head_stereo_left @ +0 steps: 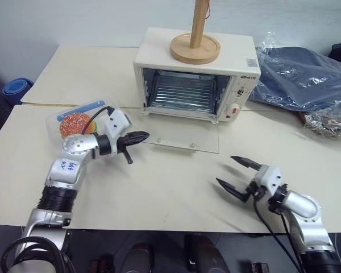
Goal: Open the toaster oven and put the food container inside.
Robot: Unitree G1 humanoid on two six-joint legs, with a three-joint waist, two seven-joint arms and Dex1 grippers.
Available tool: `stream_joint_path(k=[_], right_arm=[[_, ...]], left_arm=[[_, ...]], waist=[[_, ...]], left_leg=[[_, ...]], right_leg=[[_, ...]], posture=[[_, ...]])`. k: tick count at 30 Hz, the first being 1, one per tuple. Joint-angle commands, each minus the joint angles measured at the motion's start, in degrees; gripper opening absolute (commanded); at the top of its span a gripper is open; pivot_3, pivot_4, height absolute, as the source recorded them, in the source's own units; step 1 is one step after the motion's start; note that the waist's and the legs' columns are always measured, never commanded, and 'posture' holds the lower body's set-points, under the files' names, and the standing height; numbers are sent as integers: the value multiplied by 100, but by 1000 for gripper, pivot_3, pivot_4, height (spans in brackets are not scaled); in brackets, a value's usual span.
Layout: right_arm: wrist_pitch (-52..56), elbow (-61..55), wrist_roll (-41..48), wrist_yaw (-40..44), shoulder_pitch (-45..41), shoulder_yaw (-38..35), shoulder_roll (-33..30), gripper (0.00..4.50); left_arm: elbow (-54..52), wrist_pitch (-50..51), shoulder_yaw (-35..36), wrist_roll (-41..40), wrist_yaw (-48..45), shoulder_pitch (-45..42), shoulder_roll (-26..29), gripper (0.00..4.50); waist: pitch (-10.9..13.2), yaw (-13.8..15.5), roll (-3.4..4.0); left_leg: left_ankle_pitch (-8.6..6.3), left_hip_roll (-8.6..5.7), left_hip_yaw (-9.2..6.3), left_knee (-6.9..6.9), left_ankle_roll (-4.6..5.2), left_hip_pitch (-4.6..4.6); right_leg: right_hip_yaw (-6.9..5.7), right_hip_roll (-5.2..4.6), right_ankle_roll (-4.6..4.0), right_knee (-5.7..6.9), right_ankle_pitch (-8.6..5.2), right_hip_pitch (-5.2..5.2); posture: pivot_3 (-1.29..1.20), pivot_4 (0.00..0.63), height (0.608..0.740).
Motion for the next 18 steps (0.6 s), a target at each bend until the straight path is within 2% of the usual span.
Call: stream_joint_path(k=[1, 4, 7, 11, 12, 14, 18], right_arm=[[53, -288, 463, 75, -36, -346, -84, 4500], [447, -456, 1011, 376, -220, -398, -134, 4500], [496, -598, 1170, 524, -538, -331, -55, 4500], [567, -774, 1330, 750, -851, -157, 80, 4500], [611, -809, 1406, 799, -947, -104, 135, 4500], [615, -844, 1499, 901, -1255, 52, 310, 4500], [601, -868, 1550, 1043, -1511, 198, 515, 4500]], left_arm=[[-432, 88, -26, 219, 468, 278, -178, 6], [-725, 257, 175, 88, 722, 535, -349, 6], [-897, 245, 512, -53, 928, 955, -434, 6], [-1746, 233, 1221, -788, 756, 1618, -409, 866], [-2112, 137, 1636, -1069, 788, 1865, -418, 1193], [-2763, 86, 2948, -1464, 1150, 2662, -400, 1724], [-3259, 562, 4598, -2171, 1802, 3705, -450, 2927]], waist=[[0, -28, 0], [0, -20, 0], [-1, -29, 2], [-1, -12, 2], [0, -8, 0], [1, -38, -2], [-1, -26, 2]], left_leg=[[0, 2, 1, 0, 0, 2], [1, 6, 0, -1, -3, 1], [1, 5, 3, 0, -3, 3], [3, 9, -2, -2, -11, 1], [4, 9, -3, -2, -13, 0], [4, 10, -6, 0, -12, -9], [-2, 12, -4, -6, -8, -5]], right_leg=[[2, 2, 0, 3, 0, 0], [2, 6, 0, 9, 0, -3], [5, 4, 0, 10, 0, -4], [0, 5, -1, 8, -1, -8], [-1, 4, -1, 7, -1, -8], [-3, 0, -1, 1, -1, -9], [-3, 0, -2, -8, -1, -10]], posture=[[0, 150, 740], [0, 150, 740], [0, 150, 740], [0, 150, 740], [0, 150, 740], [0, 150, 740], [0, 150, 740]])
